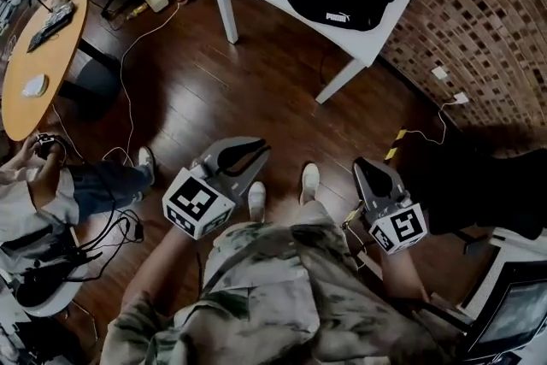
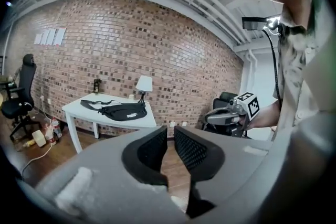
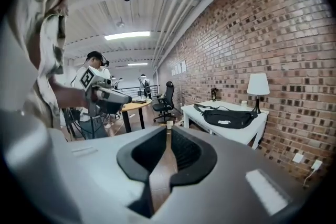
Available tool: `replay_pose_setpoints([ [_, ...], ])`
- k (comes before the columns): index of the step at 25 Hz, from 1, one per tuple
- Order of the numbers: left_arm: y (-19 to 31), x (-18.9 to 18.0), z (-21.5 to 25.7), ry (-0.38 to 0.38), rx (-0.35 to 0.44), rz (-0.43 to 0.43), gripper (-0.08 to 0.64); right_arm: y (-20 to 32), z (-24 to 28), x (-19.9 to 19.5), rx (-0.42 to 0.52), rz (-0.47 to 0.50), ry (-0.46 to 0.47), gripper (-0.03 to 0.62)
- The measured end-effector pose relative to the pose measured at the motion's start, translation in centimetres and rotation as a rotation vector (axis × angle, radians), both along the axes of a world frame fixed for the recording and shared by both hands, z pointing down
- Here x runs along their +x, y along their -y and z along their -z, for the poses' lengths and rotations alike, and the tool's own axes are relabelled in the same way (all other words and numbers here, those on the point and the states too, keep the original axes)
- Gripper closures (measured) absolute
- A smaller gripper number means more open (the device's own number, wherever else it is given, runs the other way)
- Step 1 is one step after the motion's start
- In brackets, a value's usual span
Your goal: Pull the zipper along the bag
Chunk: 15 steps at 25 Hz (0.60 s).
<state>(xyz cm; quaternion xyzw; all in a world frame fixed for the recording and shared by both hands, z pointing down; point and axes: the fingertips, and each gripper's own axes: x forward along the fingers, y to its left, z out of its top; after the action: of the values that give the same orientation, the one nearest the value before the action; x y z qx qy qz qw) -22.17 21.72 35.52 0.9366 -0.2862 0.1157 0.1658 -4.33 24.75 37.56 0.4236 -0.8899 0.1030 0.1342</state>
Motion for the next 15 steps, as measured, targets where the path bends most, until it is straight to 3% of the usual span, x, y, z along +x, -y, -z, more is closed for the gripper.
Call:
replay_pose_setpoints([
  [5, -4.0, -2.2, 0.1, -0.03, -0.012, 0.057, 0.512, -4.7, 2.1, -0.7, 0.034, 0.001, 0.019, 0.546],
  [10, -6.8, 0.5, 1.3, -0.032, 0.021, 0.013, 0.512, -7.3, 4.8, 0.9, 0.112, 0.006, -0.016, 0.546],
  [15, -10.3, 4.6, 2.6, -0.057, 0.038, 0.023, 0.514, -11.3, 5.8, 3.3, 0.159, 0.024, -0.022, 0.546],
])
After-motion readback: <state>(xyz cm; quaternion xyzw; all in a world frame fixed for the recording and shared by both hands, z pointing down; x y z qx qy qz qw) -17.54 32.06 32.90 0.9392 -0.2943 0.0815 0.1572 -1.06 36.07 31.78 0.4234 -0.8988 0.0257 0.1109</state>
